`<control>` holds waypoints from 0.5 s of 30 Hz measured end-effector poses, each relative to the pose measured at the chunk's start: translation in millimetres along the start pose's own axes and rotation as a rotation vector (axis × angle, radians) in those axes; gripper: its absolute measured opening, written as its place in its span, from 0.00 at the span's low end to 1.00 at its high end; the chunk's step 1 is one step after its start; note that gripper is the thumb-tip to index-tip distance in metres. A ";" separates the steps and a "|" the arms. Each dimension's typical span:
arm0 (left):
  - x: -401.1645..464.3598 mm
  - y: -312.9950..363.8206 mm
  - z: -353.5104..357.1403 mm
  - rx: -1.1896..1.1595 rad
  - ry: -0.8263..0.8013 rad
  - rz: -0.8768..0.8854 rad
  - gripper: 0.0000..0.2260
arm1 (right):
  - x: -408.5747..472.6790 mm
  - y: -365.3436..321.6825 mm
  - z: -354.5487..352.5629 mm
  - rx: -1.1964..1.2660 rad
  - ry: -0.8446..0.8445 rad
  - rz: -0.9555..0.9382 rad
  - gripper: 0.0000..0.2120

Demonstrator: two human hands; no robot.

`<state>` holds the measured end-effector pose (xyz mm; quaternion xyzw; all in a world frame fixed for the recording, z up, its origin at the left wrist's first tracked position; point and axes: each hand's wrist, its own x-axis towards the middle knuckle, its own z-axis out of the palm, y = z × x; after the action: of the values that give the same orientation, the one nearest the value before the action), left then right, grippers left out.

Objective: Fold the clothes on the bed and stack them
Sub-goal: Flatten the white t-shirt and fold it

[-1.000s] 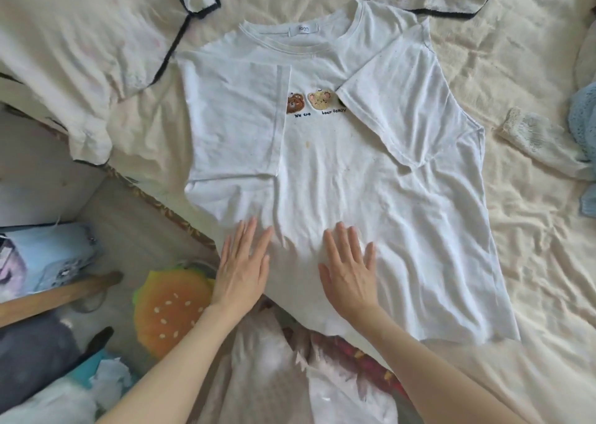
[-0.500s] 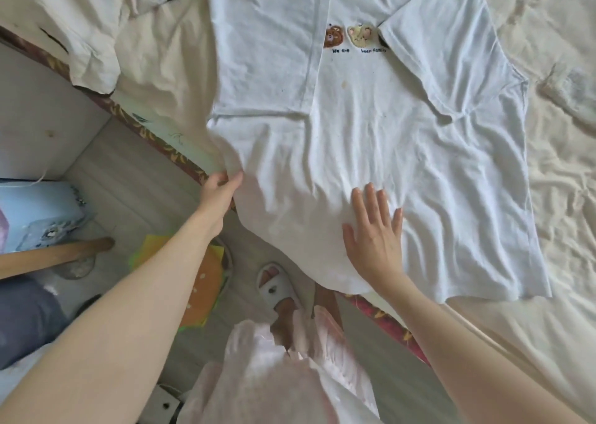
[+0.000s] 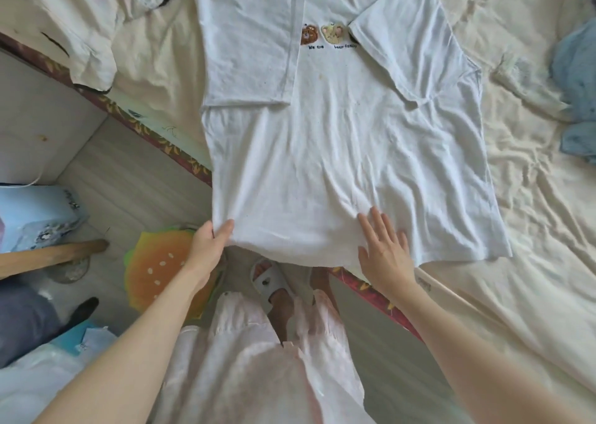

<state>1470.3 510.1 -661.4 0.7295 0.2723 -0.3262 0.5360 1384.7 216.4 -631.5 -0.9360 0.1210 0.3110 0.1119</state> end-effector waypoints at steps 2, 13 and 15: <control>-9.4 -0.1 -1.0 0.059 -0.014 0.017 0.10 | -12.9 9.6 2.2 0.011 -0.036 0.002 0.29; -56.9 -29.7 35.8 0.139 0.292 -0.088 0.15 | -27.1 103.6 -35.9 0.245 0.325 0.259 0.13; -59.4 -33.8 41.0 0.118 0.327 -0.076 0.14 | -23.8 137.4 -42.3 0.223 0.325 0.349 0.16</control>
<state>1399.6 477.2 -644.9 0.7922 0.3635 -0.2386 0.4282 1349.0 78.2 -602.4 -0.9204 0.3306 0.1562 0.1382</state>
